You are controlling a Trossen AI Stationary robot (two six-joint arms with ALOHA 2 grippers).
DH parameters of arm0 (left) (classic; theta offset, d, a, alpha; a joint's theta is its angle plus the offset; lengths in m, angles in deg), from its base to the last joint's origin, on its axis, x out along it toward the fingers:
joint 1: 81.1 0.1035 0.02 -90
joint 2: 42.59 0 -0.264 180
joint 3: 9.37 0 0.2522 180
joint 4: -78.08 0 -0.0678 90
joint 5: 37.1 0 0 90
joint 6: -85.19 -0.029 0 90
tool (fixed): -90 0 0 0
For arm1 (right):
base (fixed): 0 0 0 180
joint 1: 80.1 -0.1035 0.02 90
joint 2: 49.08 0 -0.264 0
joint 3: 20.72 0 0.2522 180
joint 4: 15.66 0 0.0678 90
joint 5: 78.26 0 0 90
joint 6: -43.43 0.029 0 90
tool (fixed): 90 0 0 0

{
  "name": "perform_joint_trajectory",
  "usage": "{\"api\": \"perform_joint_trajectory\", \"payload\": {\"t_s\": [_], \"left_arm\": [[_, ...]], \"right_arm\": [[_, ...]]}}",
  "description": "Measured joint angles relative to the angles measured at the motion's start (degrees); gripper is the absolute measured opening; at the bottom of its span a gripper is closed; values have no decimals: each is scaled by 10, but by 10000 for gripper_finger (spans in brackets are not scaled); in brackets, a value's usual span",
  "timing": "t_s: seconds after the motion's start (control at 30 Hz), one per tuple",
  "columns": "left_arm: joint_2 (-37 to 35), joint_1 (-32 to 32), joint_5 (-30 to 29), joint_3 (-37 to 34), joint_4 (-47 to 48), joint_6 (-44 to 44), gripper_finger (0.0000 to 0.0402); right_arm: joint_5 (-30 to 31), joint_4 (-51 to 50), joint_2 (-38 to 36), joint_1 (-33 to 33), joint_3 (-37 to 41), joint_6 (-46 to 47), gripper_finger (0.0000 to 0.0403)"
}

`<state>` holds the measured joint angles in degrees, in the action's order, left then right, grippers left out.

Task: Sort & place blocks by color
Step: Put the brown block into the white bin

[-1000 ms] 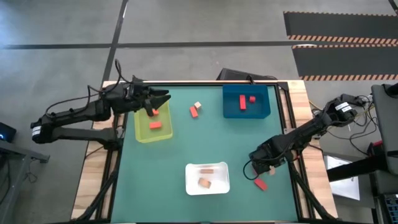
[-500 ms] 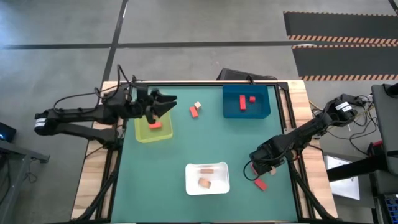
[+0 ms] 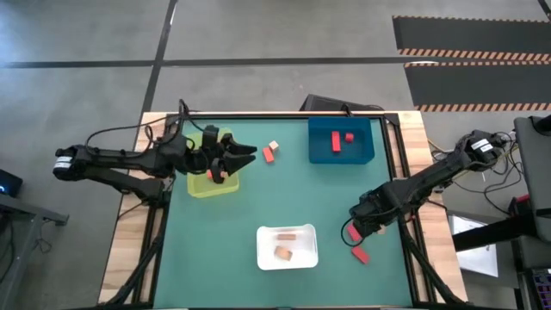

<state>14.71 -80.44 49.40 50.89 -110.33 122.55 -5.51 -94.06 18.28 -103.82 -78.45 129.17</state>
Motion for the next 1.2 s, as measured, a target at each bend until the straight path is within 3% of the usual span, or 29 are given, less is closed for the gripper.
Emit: {"api": "perform_joint_trajectory", "payload": {"t_s": [0.37, 0.57, 0.83, 1.2], "left_arm": [[18, -4, -14, 4, -2, 29, 203], [21, -4, -31, 3, -23, 28, 203], [20, -4, -32, 1, -29, 28, 203], [16, -3, -32, 1, -28, 28, 203]], "right_arm": [[150, -23, -10, 8, -152, -10, 121], [187, -28, 29, 39, -245, -63, 121], [185, -27, 136, 79, -379, -193, 121], [115, -98, 304, 105, -591, -335, 122]]}}
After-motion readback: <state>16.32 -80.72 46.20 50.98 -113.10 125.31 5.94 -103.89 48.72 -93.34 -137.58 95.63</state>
